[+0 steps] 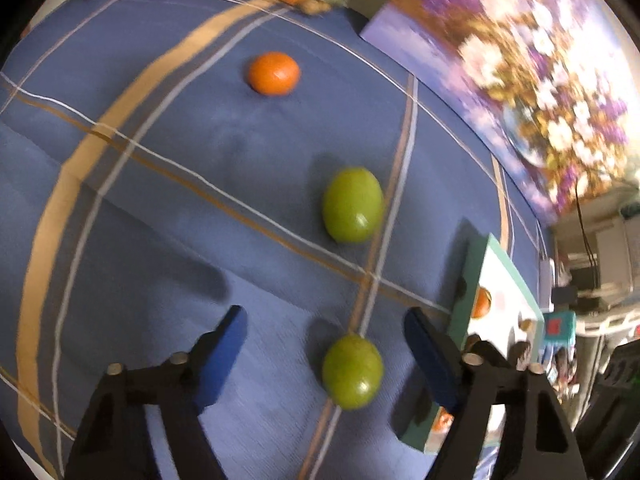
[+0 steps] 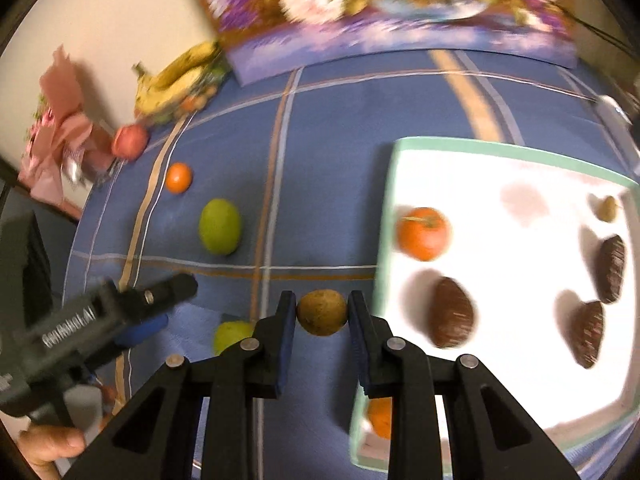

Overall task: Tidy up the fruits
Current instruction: 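Grasp a green lime with the left tool while the right tool grasps a small brown round fruit, then carry the lime and brown fruit into the white tray and open both tools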

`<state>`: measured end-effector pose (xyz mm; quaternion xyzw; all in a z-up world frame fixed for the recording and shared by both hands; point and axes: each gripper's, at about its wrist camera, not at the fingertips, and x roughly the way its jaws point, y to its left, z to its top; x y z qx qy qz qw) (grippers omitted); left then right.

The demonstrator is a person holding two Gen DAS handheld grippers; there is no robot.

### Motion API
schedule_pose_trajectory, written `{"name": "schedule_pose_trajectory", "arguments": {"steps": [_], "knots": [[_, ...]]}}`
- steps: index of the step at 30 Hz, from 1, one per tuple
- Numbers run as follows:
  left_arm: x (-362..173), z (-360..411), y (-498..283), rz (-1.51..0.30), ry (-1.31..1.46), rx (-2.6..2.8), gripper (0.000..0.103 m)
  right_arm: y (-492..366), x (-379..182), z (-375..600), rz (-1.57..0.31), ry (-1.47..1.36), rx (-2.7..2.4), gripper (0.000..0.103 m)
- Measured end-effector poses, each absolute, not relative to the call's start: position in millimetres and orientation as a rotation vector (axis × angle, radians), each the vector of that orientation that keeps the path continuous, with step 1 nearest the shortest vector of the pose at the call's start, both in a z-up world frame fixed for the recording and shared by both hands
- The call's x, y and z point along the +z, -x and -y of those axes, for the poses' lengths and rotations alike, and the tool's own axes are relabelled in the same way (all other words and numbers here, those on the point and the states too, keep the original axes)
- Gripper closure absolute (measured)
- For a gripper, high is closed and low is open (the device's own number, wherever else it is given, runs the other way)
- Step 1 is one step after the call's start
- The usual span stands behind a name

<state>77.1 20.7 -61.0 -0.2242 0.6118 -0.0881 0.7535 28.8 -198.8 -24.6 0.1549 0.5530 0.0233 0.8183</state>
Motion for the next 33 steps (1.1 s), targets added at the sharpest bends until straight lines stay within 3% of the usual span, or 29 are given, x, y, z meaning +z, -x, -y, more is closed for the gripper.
{"name": "schedule_pose_trajectory", "arguments": {"steps": [3,6,17,33], "knots": [[-60.2,-5.9,-70.9,-1.357,0.455,-0.220,0.028,-20.8,-15.8,215.7,-1.150,-0.362,0.016,0.075],[-63.6,6.1,-67.8,-1.386,0.434,-0.239,0.041,-16.2,-9.6,229.7,-1.128,-0.396,-0.012,0.075],[-75.4,18.4,-62.5,-1.439,0.378,-0.237,0.061,-2.1,-4.1,244.1,-1.115,-0.447,-0.018,0.075],[-7.7,49.0,-51.3,-1.217,0.335,-0.400,0.062,2.5,4.7,280.0,-1.056,-0.468,-0.145,0.075]]}}
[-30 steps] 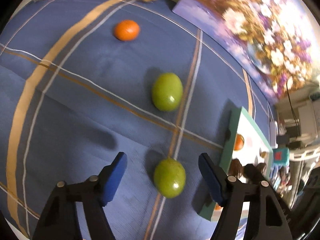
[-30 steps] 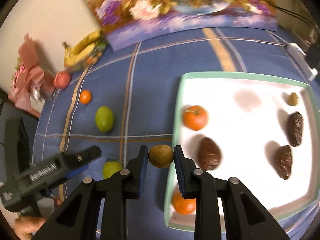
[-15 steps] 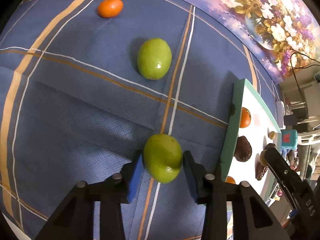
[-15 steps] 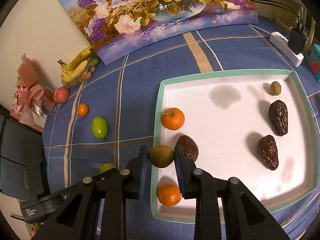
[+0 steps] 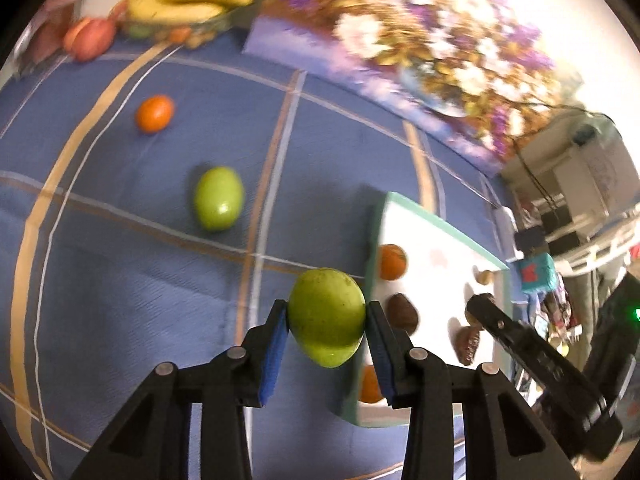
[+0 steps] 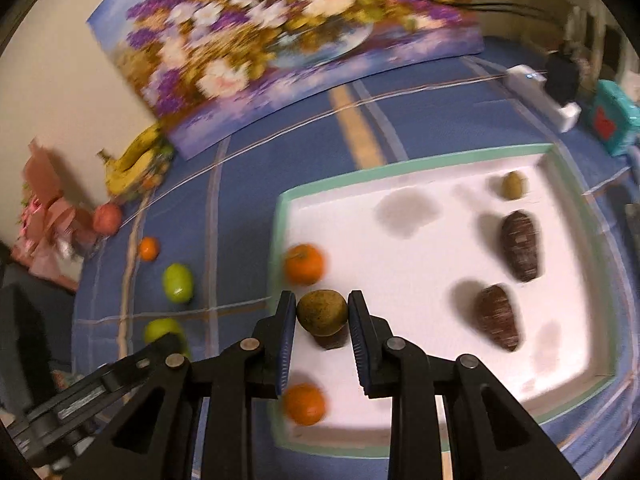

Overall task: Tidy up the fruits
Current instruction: 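Carry the lime and brown fruit into the white tray and open both tools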

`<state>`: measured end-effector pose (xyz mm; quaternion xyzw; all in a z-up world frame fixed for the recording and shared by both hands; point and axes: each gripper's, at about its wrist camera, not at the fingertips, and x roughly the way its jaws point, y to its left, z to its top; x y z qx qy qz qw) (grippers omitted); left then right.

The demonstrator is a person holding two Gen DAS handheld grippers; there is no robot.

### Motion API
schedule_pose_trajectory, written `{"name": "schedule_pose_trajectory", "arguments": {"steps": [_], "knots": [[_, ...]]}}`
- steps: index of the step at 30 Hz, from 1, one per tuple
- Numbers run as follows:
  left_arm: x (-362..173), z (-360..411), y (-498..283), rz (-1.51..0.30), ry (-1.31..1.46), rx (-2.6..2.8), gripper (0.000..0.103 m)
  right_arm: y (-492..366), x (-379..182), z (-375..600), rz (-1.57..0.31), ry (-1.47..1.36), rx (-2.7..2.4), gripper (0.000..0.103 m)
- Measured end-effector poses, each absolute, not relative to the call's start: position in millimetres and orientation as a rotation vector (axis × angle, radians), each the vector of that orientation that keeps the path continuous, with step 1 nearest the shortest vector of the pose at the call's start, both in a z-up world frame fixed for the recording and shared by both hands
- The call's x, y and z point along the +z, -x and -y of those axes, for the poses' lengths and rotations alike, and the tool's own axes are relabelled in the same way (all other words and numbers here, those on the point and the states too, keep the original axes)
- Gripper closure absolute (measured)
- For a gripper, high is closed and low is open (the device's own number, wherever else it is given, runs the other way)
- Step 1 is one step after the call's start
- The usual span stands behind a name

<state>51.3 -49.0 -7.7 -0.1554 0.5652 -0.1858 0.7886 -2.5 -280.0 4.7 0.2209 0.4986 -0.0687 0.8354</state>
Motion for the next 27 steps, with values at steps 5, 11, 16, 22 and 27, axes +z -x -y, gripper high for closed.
{"name": "schedule_pose_trajectory", "arguments": {"steps": [5,11,16,22,27], "knots": [[-4.5,78.4,-41.0,-1.214,0.281,-0.468,0.062,14.8,11.9,317.0,-1.016,-0.486,-0.280,0.075],[-9.2,114.6,-29.5,-1.254,0.233,-0.553,0.062,31.9,15.3,358.0,-0.989,-0.519,-0.399,0.075],[-14.4,141.7,-18.0,-1.275,0.149,-0.583,0.062,42.4,18.4,374.7,-0.982,-0.491,-0.477,0.075],[-36.4,172.7,-12.0,-1.321,0.061,-0.567,0.062,43.9,1.0,387.5,-1.042,-0.500,-0.511,0.075],[-50.3,180.1,-12.0,-1.348,0.040,-0.548,0.062,41.5,-22.4,388.8,-1.130,-0.502,-0.509,0.075]]}}
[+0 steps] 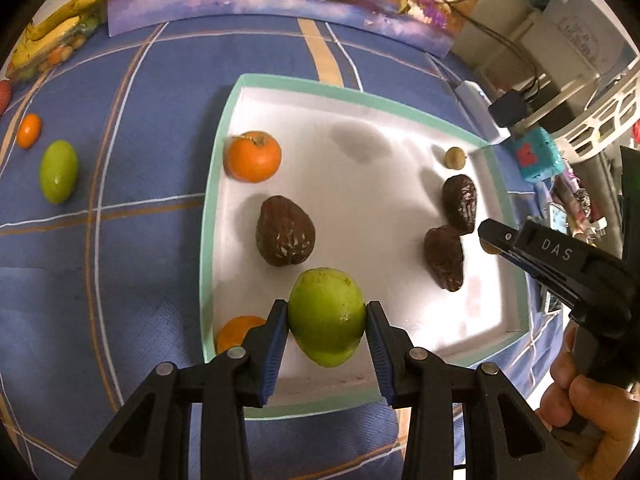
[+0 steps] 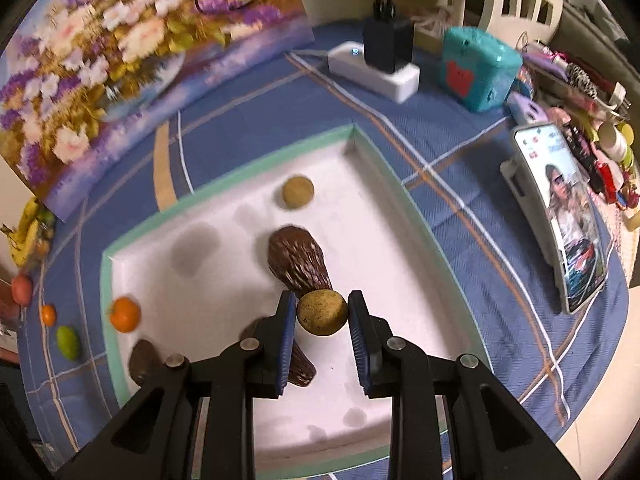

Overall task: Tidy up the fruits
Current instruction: 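Carry the lime and brown fruit into the white tray and open both tools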

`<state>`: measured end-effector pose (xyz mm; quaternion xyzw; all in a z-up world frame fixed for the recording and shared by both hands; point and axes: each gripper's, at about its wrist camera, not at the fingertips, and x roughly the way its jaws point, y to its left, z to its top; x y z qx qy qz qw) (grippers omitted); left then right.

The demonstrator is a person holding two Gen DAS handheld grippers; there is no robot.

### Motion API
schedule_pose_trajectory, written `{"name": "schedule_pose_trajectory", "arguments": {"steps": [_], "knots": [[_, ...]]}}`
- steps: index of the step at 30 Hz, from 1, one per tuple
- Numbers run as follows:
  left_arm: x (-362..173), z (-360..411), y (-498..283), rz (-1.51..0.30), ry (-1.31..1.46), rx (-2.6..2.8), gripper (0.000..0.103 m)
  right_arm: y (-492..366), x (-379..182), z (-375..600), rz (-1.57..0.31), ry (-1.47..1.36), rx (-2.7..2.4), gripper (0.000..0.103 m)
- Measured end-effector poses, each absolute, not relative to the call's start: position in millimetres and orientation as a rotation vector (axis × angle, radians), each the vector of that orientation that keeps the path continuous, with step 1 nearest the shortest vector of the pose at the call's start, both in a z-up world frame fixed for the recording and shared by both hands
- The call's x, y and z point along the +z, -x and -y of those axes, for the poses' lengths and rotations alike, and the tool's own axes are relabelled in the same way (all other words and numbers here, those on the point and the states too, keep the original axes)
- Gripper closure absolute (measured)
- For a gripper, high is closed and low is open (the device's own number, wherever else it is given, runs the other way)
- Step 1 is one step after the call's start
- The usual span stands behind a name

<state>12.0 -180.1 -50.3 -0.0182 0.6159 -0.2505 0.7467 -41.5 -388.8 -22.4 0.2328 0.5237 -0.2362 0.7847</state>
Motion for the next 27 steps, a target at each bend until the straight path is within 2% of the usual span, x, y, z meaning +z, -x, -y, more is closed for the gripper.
{"name": "schedule_pose_trajectory", "arguments": {"steps": [11,27], "knots": [[-58.3,189.9,-17.1,-1.331,0.019,-0.536,0.062,42.5,-46.5,391.3,-1.206,-0.496,-0.517,0.075],[-61.8,204.7,-17.1,-1.309,-0.034,-0.536,0.062,40.2,-48.0,390.7,-1.222,-0.501,-0.520,0.075]]}}
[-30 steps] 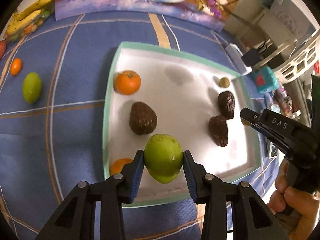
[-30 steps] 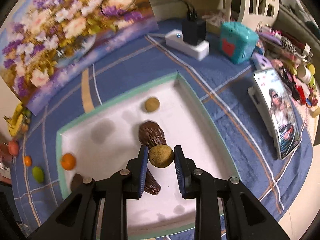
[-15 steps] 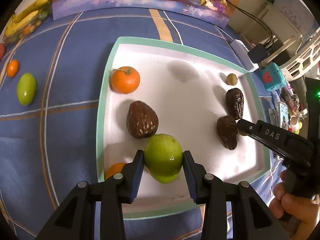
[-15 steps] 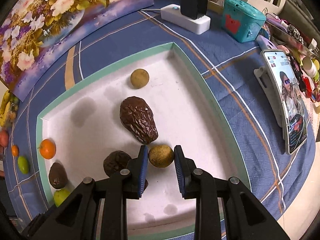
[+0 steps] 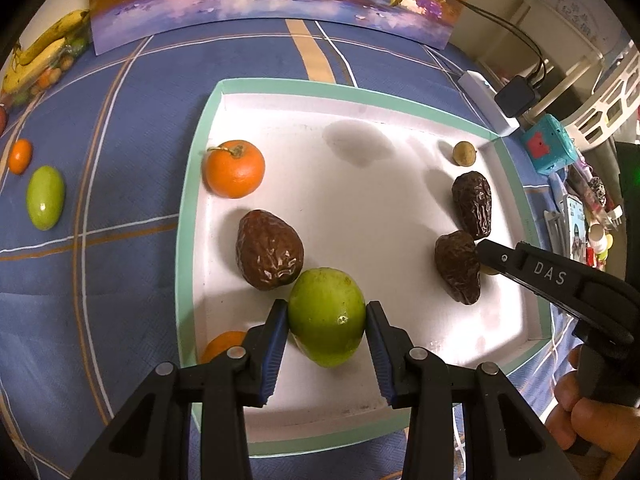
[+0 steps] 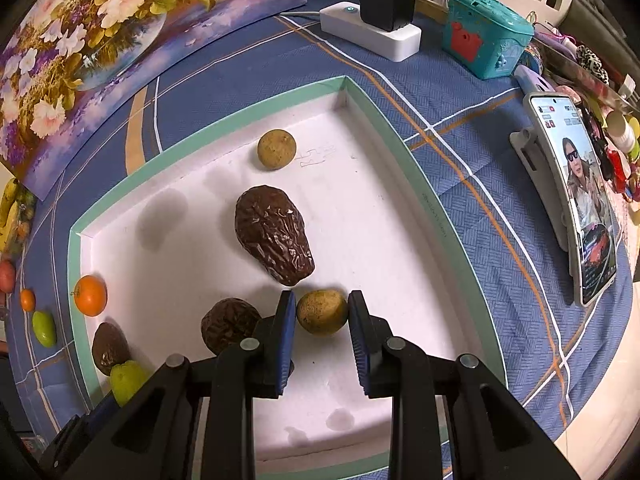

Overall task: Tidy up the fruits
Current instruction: 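Carry the lime and brown fruit into the white tray and open both tools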

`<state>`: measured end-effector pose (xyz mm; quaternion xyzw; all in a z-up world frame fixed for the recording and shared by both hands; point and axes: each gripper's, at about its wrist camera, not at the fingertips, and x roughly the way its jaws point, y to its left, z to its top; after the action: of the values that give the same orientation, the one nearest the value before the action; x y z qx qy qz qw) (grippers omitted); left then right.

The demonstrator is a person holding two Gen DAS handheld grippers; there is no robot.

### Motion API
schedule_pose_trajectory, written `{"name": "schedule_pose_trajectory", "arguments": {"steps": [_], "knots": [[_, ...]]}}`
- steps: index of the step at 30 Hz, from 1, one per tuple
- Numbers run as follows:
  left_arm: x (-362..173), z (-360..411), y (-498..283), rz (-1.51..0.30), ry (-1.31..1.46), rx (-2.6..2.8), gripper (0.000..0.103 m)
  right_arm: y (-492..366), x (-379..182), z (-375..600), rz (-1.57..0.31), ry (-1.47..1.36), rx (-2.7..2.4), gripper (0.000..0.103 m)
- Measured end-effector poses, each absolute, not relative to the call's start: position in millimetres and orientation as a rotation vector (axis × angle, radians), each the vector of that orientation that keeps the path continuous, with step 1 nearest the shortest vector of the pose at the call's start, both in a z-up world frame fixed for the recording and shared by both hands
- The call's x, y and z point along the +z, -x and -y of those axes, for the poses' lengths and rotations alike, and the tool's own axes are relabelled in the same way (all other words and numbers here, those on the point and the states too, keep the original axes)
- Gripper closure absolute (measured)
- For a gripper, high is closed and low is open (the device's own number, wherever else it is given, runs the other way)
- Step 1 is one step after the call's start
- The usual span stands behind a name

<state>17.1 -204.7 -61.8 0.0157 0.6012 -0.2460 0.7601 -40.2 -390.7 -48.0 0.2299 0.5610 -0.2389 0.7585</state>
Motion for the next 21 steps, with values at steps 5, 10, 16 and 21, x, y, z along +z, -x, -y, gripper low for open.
{"name": "schedule_pose_trajectory", "arguments": {"steps": [5,10,16,21], "knots": [[-62.0,205.4,-17.6,-1.313,-0.034,-0.535,0.062,39.2,-48.7,391.1,-1.223,-0.502,-0.521,0.075],[-61.6,204.3,-17.3,-1.321,-0.028,-0.542,0.062,38.3,-49.0,390.8,-1.222,-0.503,-0.517,0.075],[-60.1,203.4,-17.2,-1.329,-0.023,-0.545,0.060,37.7,-49.9,392.1,-1.222,-0.504,-0.511,0.075],[-55.7,199.0,-17.5,-1.342,-0.006,-0.545,0.060,37.0,-48.3,391.8,-1.229,-0.489,-0.499,0.075]]}}
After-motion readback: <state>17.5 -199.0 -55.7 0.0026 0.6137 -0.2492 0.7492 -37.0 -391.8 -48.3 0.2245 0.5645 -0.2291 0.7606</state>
